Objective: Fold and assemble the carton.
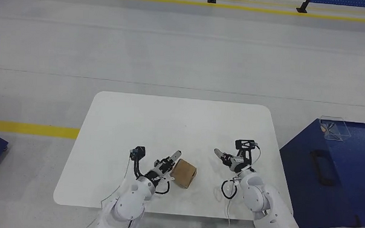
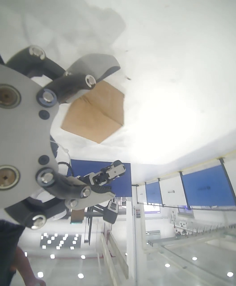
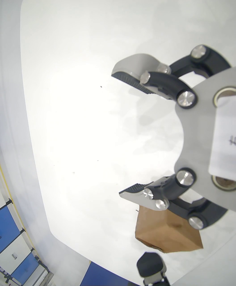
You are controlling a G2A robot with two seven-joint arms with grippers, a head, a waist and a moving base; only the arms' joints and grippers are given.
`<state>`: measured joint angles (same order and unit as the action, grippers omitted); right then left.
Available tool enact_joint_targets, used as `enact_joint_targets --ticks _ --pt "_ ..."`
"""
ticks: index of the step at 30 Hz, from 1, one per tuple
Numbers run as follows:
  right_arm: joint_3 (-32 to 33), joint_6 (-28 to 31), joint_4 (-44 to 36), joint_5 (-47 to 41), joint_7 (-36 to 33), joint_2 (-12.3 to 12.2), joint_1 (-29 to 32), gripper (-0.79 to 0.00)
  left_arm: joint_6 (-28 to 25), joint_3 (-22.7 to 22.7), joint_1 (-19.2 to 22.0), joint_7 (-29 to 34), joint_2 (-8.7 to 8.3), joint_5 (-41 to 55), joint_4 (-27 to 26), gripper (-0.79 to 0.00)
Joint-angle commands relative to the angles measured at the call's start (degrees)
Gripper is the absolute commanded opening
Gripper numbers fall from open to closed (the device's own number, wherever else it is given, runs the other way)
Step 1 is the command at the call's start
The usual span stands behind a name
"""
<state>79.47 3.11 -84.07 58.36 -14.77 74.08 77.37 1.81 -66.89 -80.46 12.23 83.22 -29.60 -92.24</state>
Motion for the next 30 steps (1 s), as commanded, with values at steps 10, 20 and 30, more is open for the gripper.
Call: enact_joint_targets --ticks 10,20,30 --pt "0.0 0.0 0.0 0.0 0.0 0.0 0.0 0.0 -6.68 10.75 -0.41 -13.18 -0.76 -39.55 4.7 -0.785" --pt "0.0 0.0 0.0 0.0 0.0 0.0 0.0 0.0 -4.39 11.72 1.27 -11.37 -0.22 -38.18 7.4 -0.785" --pt "0.0 0.0 0.0 0.0 0.0 0.0 0.0 0.0 -1.02 12.29 2.03 -13.47 0.21 -39.27 9.02 -0.785"
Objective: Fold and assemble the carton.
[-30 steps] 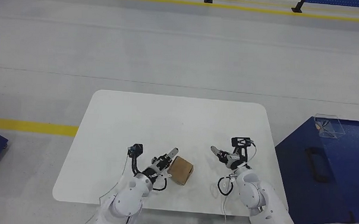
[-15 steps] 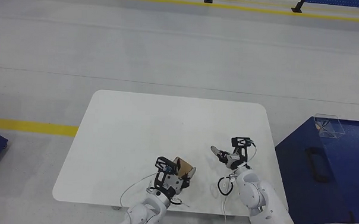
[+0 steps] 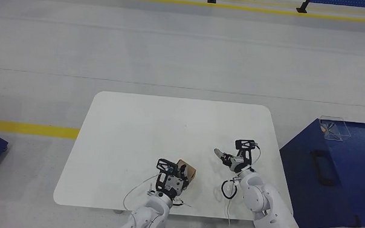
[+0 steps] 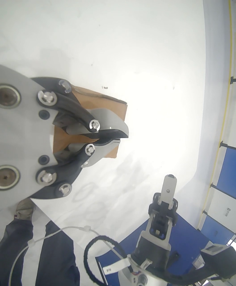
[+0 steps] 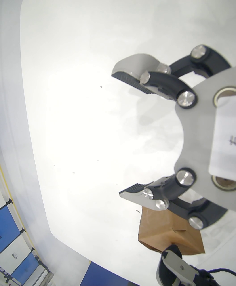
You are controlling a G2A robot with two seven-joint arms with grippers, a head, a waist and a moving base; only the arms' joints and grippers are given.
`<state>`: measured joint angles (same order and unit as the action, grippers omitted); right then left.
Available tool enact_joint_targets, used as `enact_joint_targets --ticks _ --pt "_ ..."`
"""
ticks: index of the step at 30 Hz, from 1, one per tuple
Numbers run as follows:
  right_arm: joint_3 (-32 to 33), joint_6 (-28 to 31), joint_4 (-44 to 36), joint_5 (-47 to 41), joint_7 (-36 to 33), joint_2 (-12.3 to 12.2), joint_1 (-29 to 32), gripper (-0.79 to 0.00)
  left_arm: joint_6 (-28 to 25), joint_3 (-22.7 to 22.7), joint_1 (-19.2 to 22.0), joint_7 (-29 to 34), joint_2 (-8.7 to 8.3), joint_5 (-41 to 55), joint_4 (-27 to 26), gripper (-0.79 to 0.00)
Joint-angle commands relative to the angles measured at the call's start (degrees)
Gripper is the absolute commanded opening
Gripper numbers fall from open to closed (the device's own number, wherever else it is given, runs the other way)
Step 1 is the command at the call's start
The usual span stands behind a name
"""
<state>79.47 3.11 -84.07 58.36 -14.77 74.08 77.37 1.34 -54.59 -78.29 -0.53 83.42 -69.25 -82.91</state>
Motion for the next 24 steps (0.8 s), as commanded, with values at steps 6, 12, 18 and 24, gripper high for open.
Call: enact_joint_targets --ticks 6,12,18,24 --pt "0.0 0.0 0.0 0.0 0.0 0.0 0.0 0.0 -0.35 -0.1 -0.3 1.12 -0.02 0.29 0.29 -0.785" --pt "0.0 0.0 0.0 0.0 0.0 0.0 0.0 0.0 0.38 0.59 0.27 -1.76 0.45 1.22 0.78 -0.785" --pt "0.0 0.0 0.0 0.0 0.0 0.0 0.0 0.0 1.83 0.43 0.93 -0.51 0.59 0.75 2.76 -0.785" --pt "0.0 0.0 0.0 0.0 0.0 0.0 0.0 0.0 0.35 0.48 0.9 -3.47 0.96 3.77 2.46 -0.785"
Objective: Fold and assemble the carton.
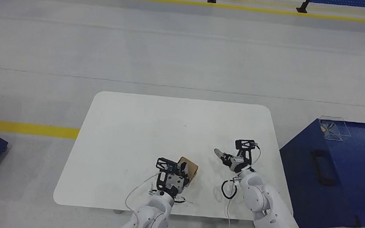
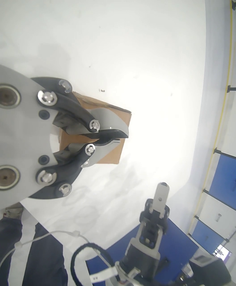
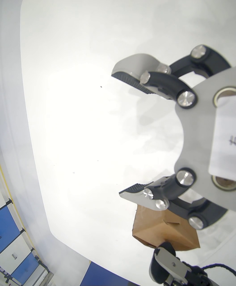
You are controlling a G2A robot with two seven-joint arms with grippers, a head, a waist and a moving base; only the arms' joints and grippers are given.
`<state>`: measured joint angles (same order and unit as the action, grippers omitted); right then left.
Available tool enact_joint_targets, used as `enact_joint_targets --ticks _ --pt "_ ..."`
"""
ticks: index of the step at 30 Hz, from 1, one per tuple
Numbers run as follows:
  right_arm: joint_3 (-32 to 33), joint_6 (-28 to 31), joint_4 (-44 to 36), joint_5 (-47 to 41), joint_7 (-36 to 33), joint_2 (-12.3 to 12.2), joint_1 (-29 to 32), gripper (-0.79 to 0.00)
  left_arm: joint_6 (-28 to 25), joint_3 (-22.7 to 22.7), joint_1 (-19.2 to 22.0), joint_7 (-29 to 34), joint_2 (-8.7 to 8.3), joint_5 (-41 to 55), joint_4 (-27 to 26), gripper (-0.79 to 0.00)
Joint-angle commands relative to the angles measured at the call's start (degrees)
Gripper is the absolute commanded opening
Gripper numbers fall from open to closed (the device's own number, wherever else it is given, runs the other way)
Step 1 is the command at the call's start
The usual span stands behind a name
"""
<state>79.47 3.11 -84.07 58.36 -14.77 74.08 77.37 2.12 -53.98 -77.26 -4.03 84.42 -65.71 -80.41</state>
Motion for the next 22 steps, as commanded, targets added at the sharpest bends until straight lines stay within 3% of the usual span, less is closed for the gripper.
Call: enact_joint_targets --ticks 1,4,6,14,16,17,19,22 --pt "0.0 0.0 0.0 0.0 0.0 0.0 0.0 0.0 -0.25 -0.2 -0.15 0.46 -0.07 -0.19 0.26 -0.785" --pt "0.0 0.0 0.0 0.0 0.0 0.0 0.0 0.0 1.15 0.01 0.52 2.59 0.0 -1.4 1.6 -0.785" --pt "0.0 0.0 0.0 0.0 0.0 0.0 0.0 0.0 1.6 -0.02 0.56 0.38 0.18 -0.9 1.14 -0.785" --pt "0.0 0.0 0.0 0.0 0.0 0.0 0.0 0.0 -9.07 -4.68 -6.85 -19.75 -0.77 4.97 -7.56 -0.785" --pt "0.0 0.0 0.0 0.0 0.0 0.0 0.0 0.0 -9.74 -5.18 -7.57 -21.07 -0.87 5.45 -7.9 0.0" --pt "0.0 0.0 0.0 0.0 0.0 0.0 0.0 -0.001 -9.61 -5.08 -7.4 -20.53 -0.86 5.39 -7.87 -0.782" --pt "0.0 0.0 0.0 0.0 0.0 0.0 0.0 0.0 -9.87 -5.25 -7.68 -21.53 -0.89 5.51 -7.97 -0.755" --pt "0.0 0.0 0.0 0.0 0.0 0.0 0.0 0.0 -9.74 -5.18 -7.57 -21.06 -0.87 5.46 -7.9 -0.564"
